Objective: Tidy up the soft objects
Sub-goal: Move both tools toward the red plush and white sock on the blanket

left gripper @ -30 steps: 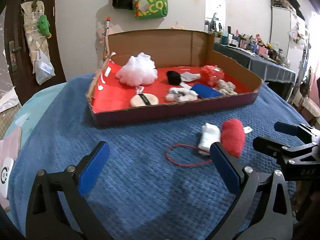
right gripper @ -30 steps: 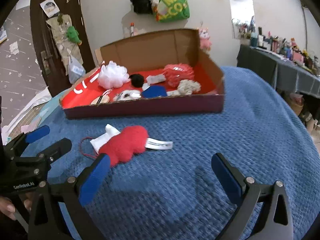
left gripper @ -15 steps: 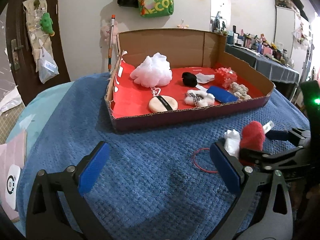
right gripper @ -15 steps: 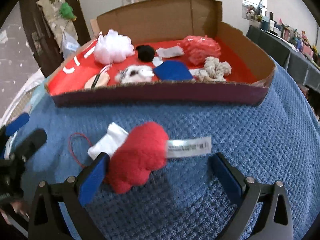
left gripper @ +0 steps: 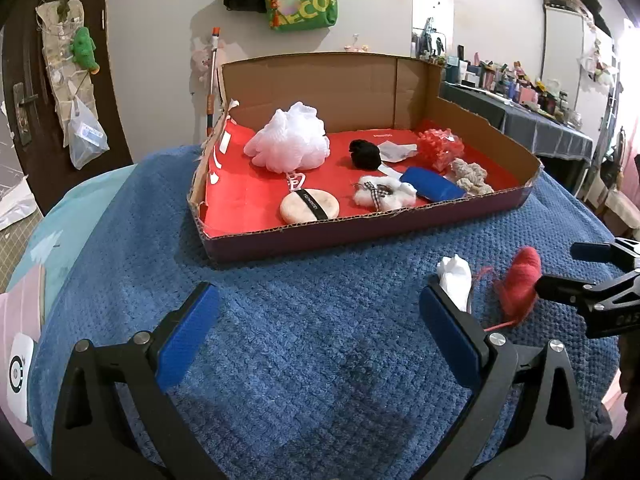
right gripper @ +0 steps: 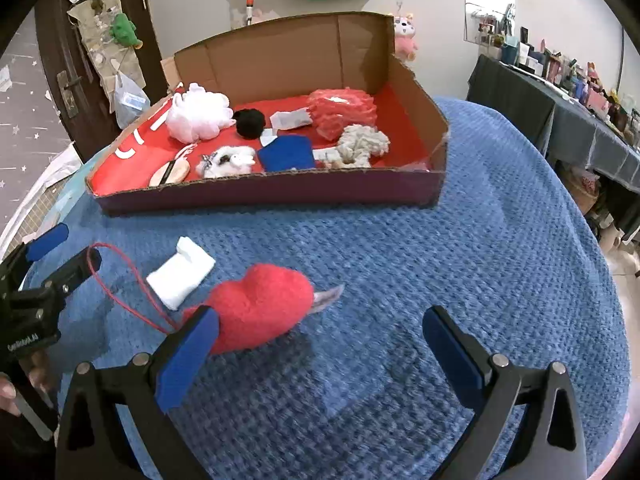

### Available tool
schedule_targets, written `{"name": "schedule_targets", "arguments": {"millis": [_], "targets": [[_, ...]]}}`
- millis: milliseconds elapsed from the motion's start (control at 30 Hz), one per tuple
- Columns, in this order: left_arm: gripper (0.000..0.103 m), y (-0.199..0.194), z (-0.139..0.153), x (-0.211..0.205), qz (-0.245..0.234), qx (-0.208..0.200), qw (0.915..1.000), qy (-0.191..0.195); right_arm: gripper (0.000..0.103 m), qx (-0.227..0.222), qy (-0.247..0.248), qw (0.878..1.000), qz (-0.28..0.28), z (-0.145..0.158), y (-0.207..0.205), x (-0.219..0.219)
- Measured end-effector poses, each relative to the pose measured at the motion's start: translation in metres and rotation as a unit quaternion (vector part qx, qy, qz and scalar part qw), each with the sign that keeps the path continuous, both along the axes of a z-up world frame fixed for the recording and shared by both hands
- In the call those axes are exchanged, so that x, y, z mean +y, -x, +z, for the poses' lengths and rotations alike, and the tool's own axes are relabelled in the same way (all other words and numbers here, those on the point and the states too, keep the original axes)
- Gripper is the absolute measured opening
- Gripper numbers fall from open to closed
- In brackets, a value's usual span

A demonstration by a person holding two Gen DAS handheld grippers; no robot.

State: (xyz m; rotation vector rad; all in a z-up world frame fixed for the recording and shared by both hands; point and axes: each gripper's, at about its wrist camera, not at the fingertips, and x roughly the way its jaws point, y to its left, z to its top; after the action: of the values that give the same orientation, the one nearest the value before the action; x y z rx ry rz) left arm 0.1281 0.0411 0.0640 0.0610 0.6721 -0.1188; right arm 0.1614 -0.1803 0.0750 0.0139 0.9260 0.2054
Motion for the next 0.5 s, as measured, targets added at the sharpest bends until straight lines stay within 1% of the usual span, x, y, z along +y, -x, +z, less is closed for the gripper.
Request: {"name": "schedule_targets", "arguments": {"millis": [67, 100, 167, 267, 333, 433, 500], "targets": [[0.102, 0.0, 0.0, -0.001, 0.0, 0.001, 1.0, -0.001, 0.103, -0.001, 0.02, 1.0, -0.008, 0.0, 0.001, -0.003], [0.102, 0.0, 0.0, -0.002, -0.001, 0.001, 1.0, -0.003, 0.103, -0.005, 0.042, 0.999, -0.017, -0.001, 0.002, -0.005], [0.102, 0.0, 0.0, -0.003, -0.004, 0.002, 1.0, -0.006, 0.103, -0.011, 0.053, 0.998, -0.024, 0.001, 0.005, -0.012], [0.102, -0.001, -0.001, -0.005, -0.004, 0.003, 1.0, -0.008, 0.103, -0.017, 0.012, 0.999, -0.025, 0.007, 0.009, -0.025], [0.102, -0.002, 0.0, -0.006, -0.002, 0.003, 1.0, -0.004, 0.103, -0.023, -0.02, 0.999, -0.019, 0.011, 0.008, -0.026], [0.102, 0.001, 0.0, -0.006, -0.004, 0.002, 1.0, -0.001, 0.103, -0.017, -0.059, 0.998, -0.015, 0.011, 0.0, -0.016], [0.102, 0.003, 0.001, -0.005, -0.004, 0.002, 1.0, -0.004, 0.103, -0.005, -0.077, 0.997, -0.007, 0.006, -0.006, -0.001]]}}
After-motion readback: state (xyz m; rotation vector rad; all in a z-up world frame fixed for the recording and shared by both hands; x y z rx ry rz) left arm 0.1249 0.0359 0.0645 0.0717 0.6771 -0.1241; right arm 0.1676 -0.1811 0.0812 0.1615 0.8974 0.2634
